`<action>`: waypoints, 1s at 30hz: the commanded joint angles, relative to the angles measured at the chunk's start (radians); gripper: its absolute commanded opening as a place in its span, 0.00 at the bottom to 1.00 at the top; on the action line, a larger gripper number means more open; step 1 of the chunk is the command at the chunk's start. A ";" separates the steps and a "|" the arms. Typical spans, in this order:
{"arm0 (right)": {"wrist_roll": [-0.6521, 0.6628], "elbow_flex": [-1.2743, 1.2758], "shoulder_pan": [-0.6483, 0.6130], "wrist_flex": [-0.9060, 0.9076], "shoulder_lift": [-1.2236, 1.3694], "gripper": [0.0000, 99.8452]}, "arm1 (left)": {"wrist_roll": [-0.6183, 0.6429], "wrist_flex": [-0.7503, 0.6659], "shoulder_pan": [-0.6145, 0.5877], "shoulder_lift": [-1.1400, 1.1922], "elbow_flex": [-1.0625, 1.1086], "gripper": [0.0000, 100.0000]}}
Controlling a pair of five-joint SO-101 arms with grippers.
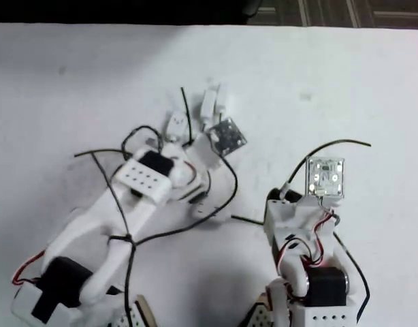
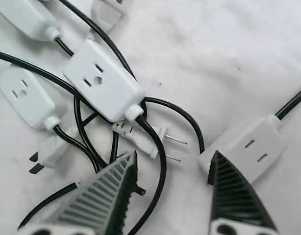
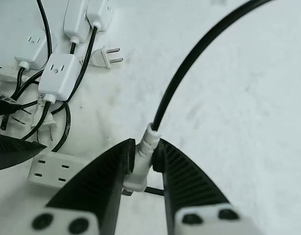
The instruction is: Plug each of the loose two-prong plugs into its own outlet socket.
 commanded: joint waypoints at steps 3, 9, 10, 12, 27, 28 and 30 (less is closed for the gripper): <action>0.002 -0.003 0.008 -0.004 -0.008 0.02 | -0.026 0.000 -0.016 -0.016 -0.046 0.24; 0.002 -0.003 0.008 -0.004 -0.008 0.02 | -0.278 0.158 0.079 -0.015 -0.061 0.25; 0.002 -0.003 0.008 -0.004 -0.008 0.02 | -0.305 0.175 0.101 -0.015 -0.061 0.25; 0.002 -0.003 0.008 -0.004 -0.008 0.02 | -0.339 0.186 0.133 -0.010 -0.061 0.25; 0.002 -0.003 0.008 -0.004 -0.008 0.02 | -0.347 -0.023 0.145 0.179 -0.035 0.29; 0.002 -0.003 0.008 -0.004 -0.008 0.02 | -0.347 -0.021 0.145 0.200 -0.051 0.27; 0.002 -0.003 0.008 -0.004 -0.008 0.02 | -0.347 -0.005 0.143 0.206 -0.072 0.22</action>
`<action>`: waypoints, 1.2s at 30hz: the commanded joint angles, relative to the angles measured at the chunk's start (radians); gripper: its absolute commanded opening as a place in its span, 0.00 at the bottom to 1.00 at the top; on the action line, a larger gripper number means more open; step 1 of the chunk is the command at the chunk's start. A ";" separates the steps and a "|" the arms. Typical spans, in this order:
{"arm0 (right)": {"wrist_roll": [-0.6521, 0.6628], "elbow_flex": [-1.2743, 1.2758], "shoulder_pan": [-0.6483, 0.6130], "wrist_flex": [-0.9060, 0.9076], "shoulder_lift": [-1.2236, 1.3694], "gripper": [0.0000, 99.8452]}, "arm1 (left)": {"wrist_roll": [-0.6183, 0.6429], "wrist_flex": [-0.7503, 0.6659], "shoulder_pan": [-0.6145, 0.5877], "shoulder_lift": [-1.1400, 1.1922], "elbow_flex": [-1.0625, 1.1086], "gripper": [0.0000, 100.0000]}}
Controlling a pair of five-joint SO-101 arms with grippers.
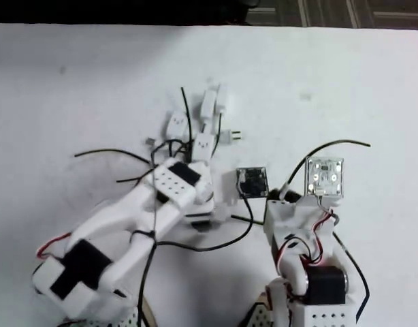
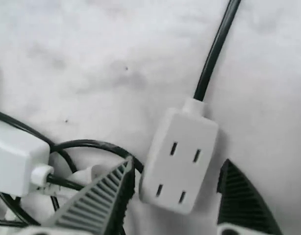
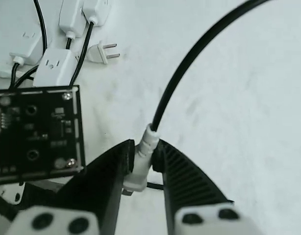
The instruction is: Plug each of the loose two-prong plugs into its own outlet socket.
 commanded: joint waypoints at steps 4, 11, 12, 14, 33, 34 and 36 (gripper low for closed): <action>0.000 -0.005 0.005 -0.005 -0.010 0.02 | -0.002 0.031 0.015 -0.033 -0.064 0.12; 0.000 -0.005 0.005 -0.005 -0.010 0.02 | 0.164 0.031 0.021 -0.151 0.000 0.02; 0.000 -0.005 0.005 -0.005 -0.010 0.02 | 0.190 0.031 0.021 -0.153 0.008 0.02; 0.000 -0.005 0.005 -0.005 -0.010 0.02 | 0.235 0.031 0.022 -0.153 0.025 0.02; 0.000 -0.005 0.005 -0.005 -0.010 0.02 | 0.605 0.132 0.062 -0.159 0.087 0.21; 0.000 -0.005 0.005 -0.005 -0.010 0.02 | 0.605 0.147 0.062 -0.160 0.080 0.22; 0.000 -0.005 0.005 -0.005 -0.010 0.02 | 0.605 0.167 0.070 -0.160 0.064 0.22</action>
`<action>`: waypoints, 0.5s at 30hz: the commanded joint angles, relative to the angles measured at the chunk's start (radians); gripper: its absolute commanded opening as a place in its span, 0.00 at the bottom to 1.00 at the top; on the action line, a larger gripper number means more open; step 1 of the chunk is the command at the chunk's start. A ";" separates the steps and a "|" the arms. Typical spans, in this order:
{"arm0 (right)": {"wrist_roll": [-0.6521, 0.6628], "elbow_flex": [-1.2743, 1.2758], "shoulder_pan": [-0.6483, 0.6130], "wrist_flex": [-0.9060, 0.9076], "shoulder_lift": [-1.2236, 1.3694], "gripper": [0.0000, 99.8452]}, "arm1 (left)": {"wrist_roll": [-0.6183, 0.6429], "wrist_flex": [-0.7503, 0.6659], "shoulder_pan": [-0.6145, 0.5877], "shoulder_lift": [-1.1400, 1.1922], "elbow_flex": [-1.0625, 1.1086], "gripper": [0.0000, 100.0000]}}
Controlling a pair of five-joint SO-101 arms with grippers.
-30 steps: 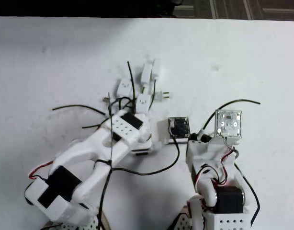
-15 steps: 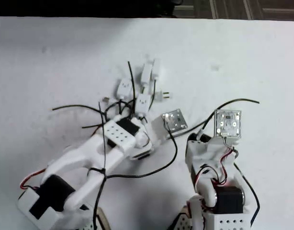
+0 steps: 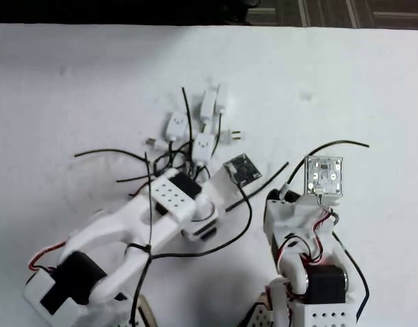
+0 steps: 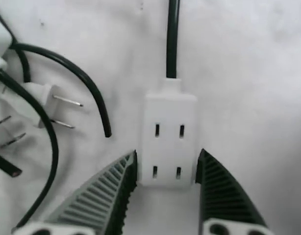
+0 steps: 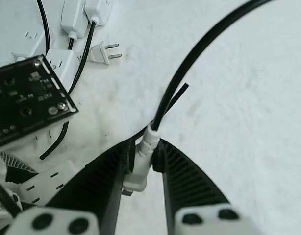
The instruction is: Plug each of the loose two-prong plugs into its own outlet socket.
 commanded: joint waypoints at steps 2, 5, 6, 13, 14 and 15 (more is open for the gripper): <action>-0.002 -0.005 0.008 -0.005 -0.008 0.02 | 0.020 0.068 0.012 -0.050 -0.051 0.22; -0.005 -0.005 0.008 -0.005 -0.008 0.02 | 0.020 0.123 -0.008 -0.050 -0.097 0.22; -0.005 -0.005 0.008 -0.005 -0.008 0.02 | 0.020 0.138 -0.019 -0.050 -0.114 0.22; -0.005 -0.005 0.005 -0.005 -0.008 0.02 | 0.020 0.206 -0.065 -0.062 -0.195 0.21; -0.005 -0.005 0.005 -0.005 -0.008 0.02 | 0.023 0.210 -0.065 -0.081 -0.196 0.21; -0.005 -0.005 0.005 -0.005 -0.008 0.02 | 0.026 0.213 -0.065 -0.108 -0.196 0.21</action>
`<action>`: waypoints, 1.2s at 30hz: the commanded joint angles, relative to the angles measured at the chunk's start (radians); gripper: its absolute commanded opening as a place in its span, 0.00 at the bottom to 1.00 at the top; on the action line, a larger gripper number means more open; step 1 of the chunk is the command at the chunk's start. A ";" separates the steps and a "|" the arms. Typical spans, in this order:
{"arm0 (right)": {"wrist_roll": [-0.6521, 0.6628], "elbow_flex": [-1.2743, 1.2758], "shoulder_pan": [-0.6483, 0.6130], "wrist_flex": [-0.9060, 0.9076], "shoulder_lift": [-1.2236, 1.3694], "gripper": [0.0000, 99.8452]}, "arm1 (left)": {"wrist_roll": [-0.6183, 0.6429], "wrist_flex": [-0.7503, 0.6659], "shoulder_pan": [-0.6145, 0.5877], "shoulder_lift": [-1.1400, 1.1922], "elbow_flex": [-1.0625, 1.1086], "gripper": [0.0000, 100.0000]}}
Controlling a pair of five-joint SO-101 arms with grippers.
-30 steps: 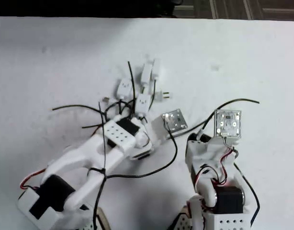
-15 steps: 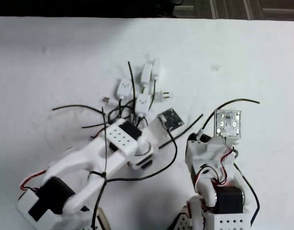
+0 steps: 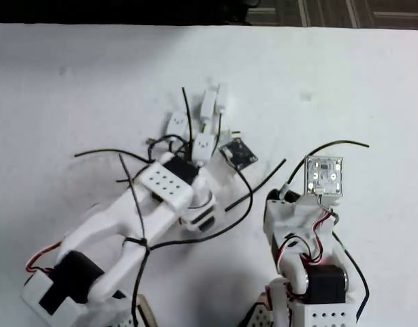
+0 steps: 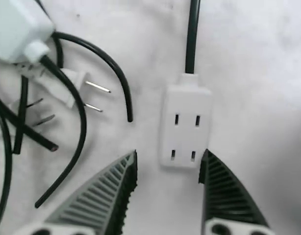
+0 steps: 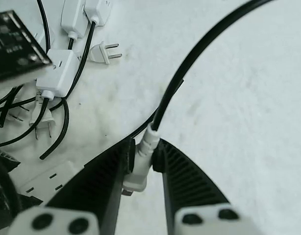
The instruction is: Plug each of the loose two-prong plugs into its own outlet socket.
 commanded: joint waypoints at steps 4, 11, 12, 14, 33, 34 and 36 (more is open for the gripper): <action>-0.006 -0.005 0.005 -0.005 -0.008 0.02 | 0.015 0.049 -0.074 -0.263 -0.046 0.21; -0.006 -0.005 0.002 -0.005 -0.008 0.02 | 0.008 0.089 -0.323 -0.512 -0.021 0.21; -0.006 -0.005 0.002 -0.005 -0.008 0.02 | 0.008 0.086 -0.360 -0.541 -0.009 0.21; -0.006 -0.005 0.001 -0.005 -0.008 0.02 | 0.008 0.077 -0.424 -0.598 0.034 0.21; 0.020 -0.064 -0.377 -0.010 0.002 0.02 | -0.100 -0.094 -0.768 -1.159 0.644 0.02; 0.029 -0.064 -0.407 -0.012 0.002 0.02 | -0.117 -0.103 -0.769 -1.167 0.666 0.02; 0.037 -0.064 -0.455 -0.016 0.002 0.02 | -0.155 -0.124 -0.782 -1.181 0.712 0.02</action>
